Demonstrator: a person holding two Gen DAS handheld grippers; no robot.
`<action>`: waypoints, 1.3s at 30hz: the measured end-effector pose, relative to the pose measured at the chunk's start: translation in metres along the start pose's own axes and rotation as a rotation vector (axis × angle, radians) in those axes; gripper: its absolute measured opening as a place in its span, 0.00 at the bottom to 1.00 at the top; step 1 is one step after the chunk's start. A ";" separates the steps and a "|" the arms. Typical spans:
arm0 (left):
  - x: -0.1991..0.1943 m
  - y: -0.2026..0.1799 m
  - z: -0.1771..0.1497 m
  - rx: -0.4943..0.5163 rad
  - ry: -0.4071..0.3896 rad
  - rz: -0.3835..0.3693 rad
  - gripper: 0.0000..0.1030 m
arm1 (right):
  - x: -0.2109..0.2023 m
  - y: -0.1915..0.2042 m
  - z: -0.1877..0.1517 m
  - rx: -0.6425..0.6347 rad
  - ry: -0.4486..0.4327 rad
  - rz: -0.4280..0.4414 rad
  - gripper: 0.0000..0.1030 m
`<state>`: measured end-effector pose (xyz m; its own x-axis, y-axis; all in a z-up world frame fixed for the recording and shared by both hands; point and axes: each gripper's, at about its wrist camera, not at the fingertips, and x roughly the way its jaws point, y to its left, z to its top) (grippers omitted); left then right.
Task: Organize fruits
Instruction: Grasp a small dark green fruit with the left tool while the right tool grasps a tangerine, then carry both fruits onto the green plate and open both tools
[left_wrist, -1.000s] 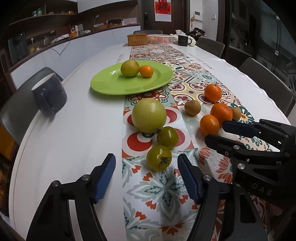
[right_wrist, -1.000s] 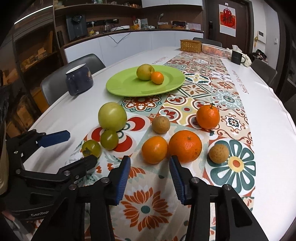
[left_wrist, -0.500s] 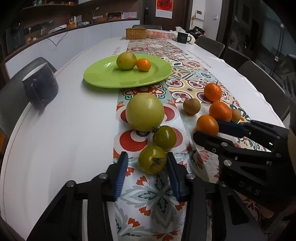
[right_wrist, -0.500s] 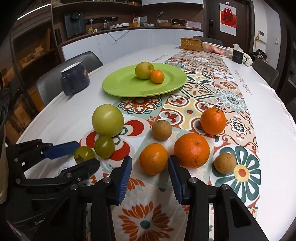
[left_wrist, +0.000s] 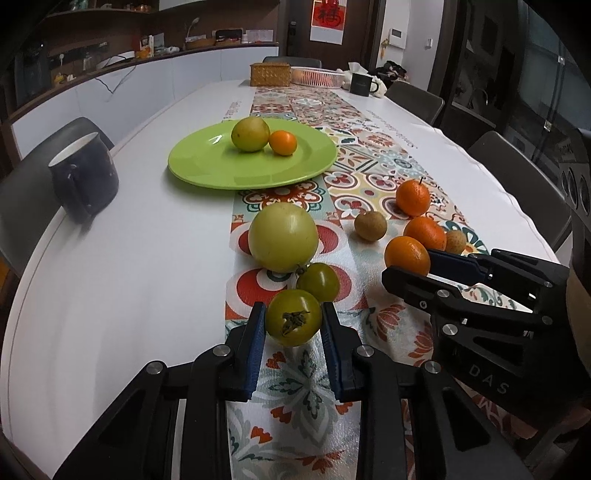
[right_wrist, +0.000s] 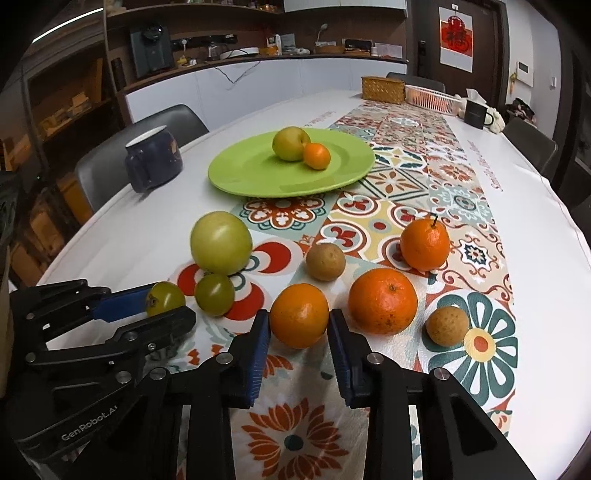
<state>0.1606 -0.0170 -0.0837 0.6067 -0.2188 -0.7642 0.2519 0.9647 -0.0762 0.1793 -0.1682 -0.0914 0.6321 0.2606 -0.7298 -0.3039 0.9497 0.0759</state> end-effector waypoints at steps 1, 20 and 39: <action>-0.002 0.000 0.001 -0.002 -0.004 -0.001 0.29 | -0.002 0.000 0.001 0.000 -0.004 0.002 0.32; -0.062 0.007 0.047 0.020 -0.154 0.046 0.28 | -0.054 0.012 0.045 -0.028 -0.140 0.064 0.32; -0.031 0.042 0.127 0.041 -0.177 0.119 0.28 | -0.011 0.012 0.130 -0.053 -0.129 0.079 0.32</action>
<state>0.2479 0.0113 0.0176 0.7559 -0.1297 -0.6417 0.1989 0.9793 0.0364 0.2615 -0.1374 0.0063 0.6901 0.3573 -0.6294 -0.3913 0.9158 0.0908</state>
